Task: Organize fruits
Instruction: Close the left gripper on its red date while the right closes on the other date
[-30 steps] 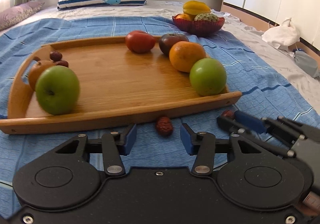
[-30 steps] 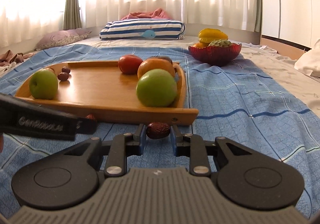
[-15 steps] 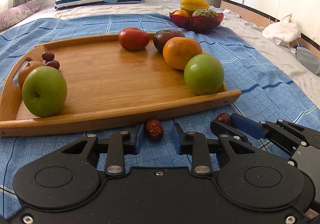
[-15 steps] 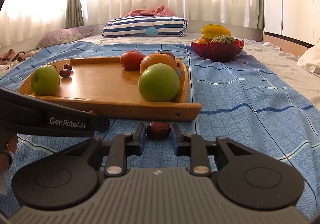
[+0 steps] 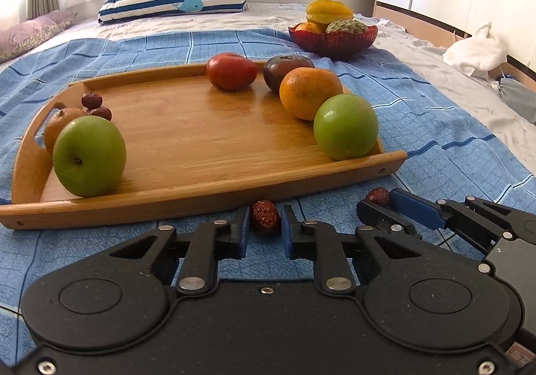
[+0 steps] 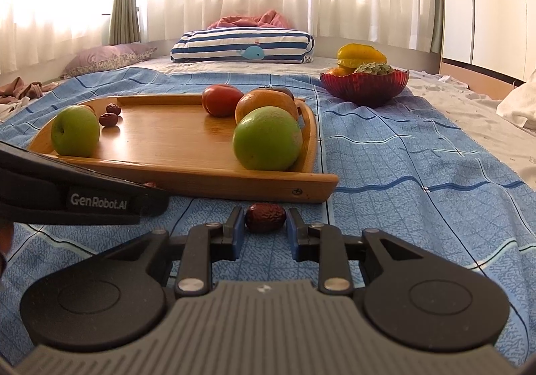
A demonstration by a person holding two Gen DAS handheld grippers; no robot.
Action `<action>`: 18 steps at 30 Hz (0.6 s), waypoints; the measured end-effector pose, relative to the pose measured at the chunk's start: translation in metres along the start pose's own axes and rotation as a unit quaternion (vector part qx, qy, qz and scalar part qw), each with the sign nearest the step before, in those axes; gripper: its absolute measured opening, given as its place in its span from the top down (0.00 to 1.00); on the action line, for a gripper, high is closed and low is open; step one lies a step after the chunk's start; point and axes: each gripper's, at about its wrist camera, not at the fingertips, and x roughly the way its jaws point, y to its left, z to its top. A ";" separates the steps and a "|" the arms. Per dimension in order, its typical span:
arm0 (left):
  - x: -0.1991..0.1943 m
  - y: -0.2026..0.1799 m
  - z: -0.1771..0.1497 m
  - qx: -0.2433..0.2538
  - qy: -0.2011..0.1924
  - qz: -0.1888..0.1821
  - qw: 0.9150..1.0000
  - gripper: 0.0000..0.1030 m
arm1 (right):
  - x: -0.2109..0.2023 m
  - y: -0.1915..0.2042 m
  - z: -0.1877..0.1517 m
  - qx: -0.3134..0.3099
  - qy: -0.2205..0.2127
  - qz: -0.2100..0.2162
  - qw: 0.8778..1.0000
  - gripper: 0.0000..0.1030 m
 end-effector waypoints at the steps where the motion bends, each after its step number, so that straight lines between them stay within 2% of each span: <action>1: -0.001 0.000 0.000 0.001 -0.001 0.001 1.000 0.82 | 0.000 0.001 0.000 -0.001 -0.001 -0.001 1.000 0.69; 18: -0.024 0.012 -0.005 0.008 -0.018 0.020 1.000 0.82 | -0.003 0.000 -0.002 0.002 -0.009 -0.004 1.000 0.70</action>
